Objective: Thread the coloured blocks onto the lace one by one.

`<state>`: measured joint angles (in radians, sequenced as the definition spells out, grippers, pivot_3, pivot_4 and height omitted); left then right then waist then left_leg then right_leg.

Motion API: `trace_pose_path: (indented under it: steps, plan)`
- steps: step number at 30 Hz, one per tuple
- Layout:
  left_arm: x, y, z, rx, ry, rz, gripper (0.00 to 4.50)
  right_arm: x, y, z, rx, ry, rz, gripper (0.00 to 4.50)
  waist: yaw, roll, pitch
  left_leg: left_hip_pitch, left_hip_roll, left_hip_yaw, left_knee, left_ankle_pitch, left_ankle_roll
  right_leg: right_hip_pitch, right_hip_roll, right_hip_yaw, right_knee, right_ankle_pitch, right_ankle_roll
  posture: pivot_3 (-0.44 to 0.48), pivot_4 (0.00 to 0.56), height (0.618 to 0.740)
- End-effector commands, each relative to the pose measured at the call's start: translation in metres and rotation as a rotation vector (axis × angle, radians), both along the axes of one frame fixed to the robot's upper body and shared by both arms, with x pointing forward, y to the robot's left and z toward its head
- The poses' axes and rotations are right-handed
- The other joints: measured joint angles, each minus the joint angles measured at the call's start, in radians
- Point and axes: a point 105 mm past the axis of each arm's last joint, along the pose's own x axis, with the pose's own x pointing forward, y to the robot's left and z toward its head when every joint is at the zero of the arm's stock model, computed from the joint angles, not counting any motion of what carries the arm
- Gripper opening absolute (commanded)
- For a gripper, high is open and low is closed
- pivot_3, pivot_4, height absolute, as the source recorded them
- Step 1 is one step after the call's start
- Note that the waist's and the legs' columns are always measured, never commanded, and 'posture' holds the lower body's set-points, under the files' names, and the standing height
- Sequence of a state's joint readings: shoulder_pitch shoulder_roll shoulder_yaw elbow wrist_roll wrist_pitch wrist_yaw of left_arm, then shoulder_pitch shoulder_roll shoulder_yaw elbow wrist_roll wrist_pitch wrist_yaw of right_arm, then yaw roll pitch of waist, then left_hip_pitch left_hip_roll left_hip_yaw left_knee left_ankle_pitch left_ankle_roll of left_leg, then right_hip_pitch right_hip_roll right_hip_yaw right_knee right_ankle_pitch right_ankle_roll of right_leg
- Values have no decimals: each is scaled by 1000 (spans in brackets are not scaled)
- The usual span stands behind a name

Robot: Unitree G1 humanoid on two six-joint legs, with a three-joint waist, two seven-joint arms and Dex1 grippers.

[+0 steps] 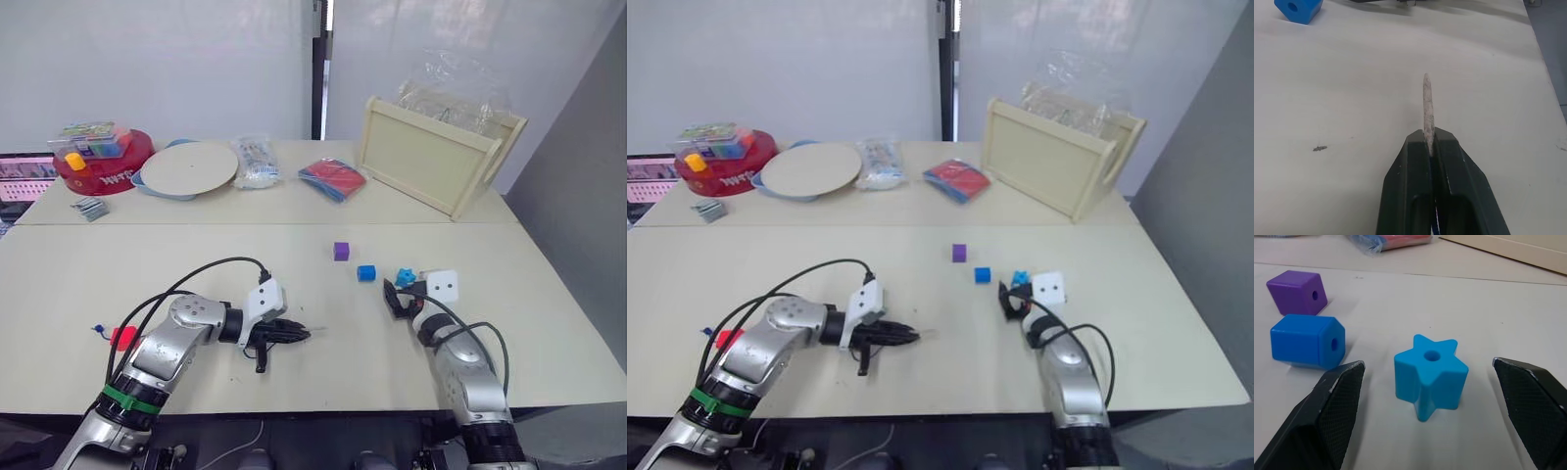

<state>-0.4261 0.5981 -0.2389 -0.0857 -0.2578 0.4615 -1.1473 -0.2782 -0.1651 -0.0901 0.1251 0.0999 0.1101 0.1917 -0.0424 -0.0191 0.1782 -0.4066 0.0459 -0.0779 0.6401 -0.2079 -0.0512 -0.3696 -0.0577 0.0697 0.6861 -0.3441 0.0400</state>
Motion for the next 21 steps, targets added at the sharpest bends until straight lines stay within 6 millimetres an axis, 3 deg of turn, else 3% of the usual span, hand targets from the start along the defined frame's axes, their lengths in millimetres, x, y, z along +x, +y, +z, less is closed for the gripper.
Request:
trace_pose_path:
  steps: [1,8,14,16,21]
  plan:
    - [0,0,11,-15,-40,-5,0,0,-4,-3,14,-12,-30,3610,-1,0,0,0,0,0,0,0,0,0,0,0,0,0,0,0,150,740]
    - [0,0,11,-15,-43,-3,0,-1,-4,0,25,-34,-15,1293,-1,0,0,0,0,0,0,0,0,0,0,0,0,0,0,0,150,740]
    - [1,0,12,-17,-44,-1,0,-7,-9,22,-42,-84,37,1290,4,1,0,0,0,0,0,0,0,0,0,0,0,0,0,0,150,740]
    - [0,-1,11,-19,-42,-4,0,-21,-1,52,-173,-72,245,1290,6,3,2,-1,0,0,0,0,0,0,-1,0,0,0,0,0,150,740]
    - [0,-2,10,-19,-41,-12,0,-52,8,65,-344,88,521,1290,2,5,3,-1,0,-1,1,0,1,0,0,0,-1,0,1,0,150,740]
